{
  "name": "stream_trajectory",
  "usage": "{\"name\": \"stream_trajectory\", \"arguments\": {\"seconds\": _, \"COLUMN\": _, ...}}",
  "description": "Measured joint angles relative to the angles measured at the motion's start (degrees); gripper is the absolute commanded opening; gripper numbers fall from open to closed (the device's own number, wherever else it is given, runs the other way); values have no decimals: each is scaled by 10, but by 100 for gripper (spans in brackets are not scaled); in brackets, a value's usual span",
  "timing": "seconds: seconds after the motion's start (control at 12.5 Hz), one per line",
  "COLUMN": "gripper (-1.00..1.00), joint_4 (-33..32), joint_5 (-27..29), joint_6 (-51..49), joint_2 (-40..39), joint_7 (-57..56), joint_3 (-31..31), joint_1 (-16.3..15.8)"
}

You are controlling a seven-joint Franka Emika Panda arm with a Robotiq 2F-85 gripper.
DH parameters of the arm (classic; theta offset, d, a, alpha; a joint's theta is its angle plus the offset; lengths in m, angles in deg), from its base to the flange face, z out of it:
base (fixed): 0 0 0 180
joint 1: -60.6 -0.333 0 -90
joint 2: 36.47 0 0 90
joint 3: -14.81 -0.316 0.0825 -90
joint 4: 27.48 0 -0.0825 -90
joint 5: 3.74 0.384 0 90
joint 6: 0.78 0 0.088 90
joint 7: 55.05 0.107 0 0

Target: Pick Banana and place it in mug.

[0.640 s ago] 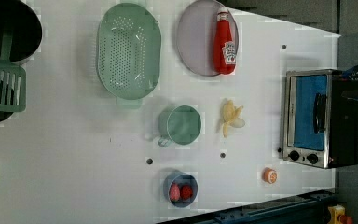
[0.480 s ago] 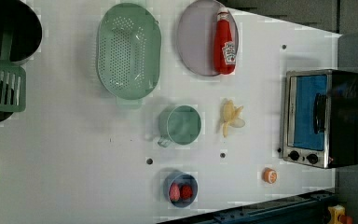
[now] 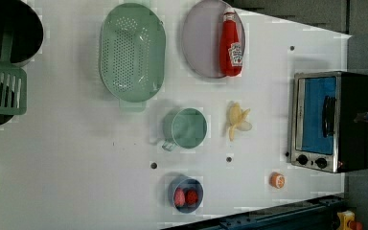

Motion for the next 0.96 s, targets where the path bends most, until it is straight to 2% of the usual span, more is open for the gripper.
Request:
{"name": "stream_trajectory", "arguments": {"seconds": 0.32, "gripper": 100, "joint_4": -6, "joint_5": 11, "joint_6": 53, "joint_2": -91, "joint_7": -119, "joint_3": 7, "joint_1": -18}}
{"name": "stream_trajectory", "arguments": {"seconds": 0.48, "gripper": 100, "joint_4": -26, "joint_5": 13, "joint_6": 89, "joint_2": -155, "joint_7": -187, "joint_3": -5, "joint_1": -13}}
{"name": "stream_trajectory", "arguments": {"seconds": 0.72, "gripper": 100, "joint_4": -54, "joint_5": 17, "joint_6": 158, "joint_2": -253, "joint_7": -320, "joint_3": -20, "joint_1": -14}}
{"name": "stream_trajectory", "arguments": {"seconds": 0.96, "gripper": 100, "joint_4": -68, "joint_5": 22, "joint_6": 238, "joint_2": -318, "joint_7": -477, "joint_3": -14, "joint_1": -21}}
